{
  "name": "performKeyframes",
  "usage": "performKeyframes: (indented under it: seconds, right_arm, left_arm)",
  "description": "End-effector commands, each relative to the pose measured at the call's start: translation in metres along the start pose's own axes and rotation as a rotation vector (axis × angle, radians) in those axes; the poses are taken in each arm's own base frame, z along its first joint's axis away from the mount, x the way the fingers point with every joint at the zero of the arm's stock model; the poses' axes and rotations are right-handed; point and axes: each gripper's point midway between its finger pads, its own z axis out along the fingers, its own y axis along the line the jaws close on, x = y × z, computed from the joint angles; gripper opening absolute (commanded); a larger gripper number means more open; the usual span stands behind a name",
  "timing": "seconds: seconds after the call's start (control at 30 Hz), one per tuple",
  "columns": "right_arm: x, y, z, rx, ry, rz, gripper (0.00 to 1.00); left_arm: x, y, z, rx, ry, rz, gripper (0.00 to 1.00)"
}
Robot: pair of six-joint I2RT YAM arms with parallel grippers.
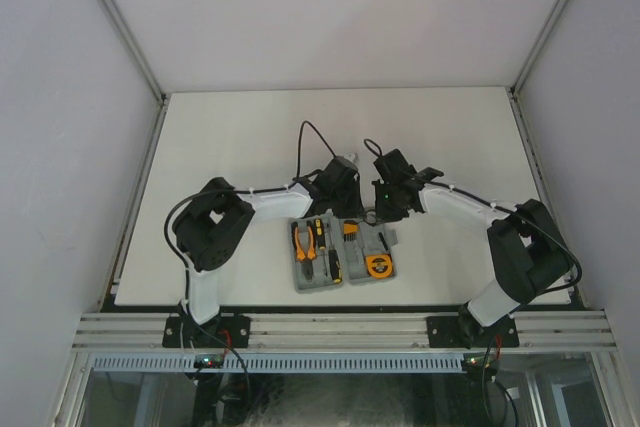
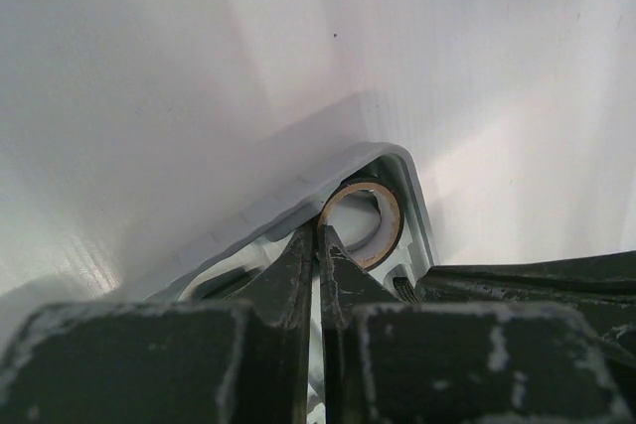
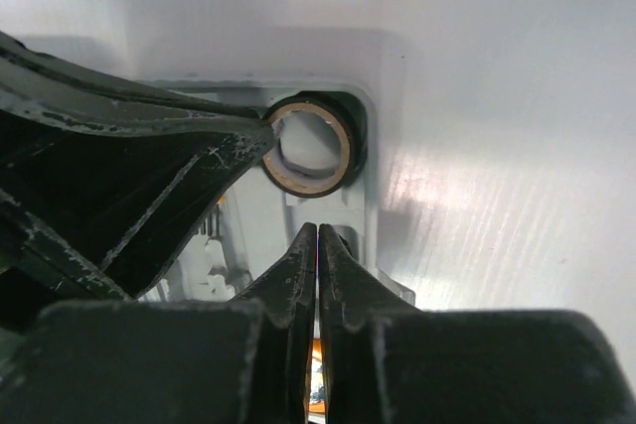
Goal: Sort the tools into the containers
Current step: Adjust the engineering item in the storage box.
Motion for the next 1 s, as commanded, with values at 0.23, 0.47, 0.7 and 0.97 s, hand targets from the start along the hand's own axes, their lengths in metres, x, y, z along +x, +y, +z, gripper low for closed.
performKeyframes:
  seconds: [0.23, 0.47, 0.7, 0.97]
  right_arm:
    - [-0.028, 0.001, -0.001, -0.007, -0.086, 0.033, 0.00]
    - [-0.027, 0.000, 0.007, -0.004, -0.067, 0.032, 0.00]
    - [-0.025, -0.003, 0.016, 0.000, -0.051, 0.033, 0.00]
    - [-0.025, -0.004, 0.018, 0.005, -0.046, 0.033, 0.00]
  left_arm:
    - [-0.011, -0.012, -0.001, 0.032, -0.036, 0.005, 0.07]
    - [-0.011, -0.012, -0.001, 0.032, -0.034, 0.004, 0.07]
    - [-0.010, -0.012, -0.001, 0.032, -0.033, 0.004, 0.07]
    - [-0.011, -0.011, -0.001, 0.031, -0.035, 0.005, 0.07]
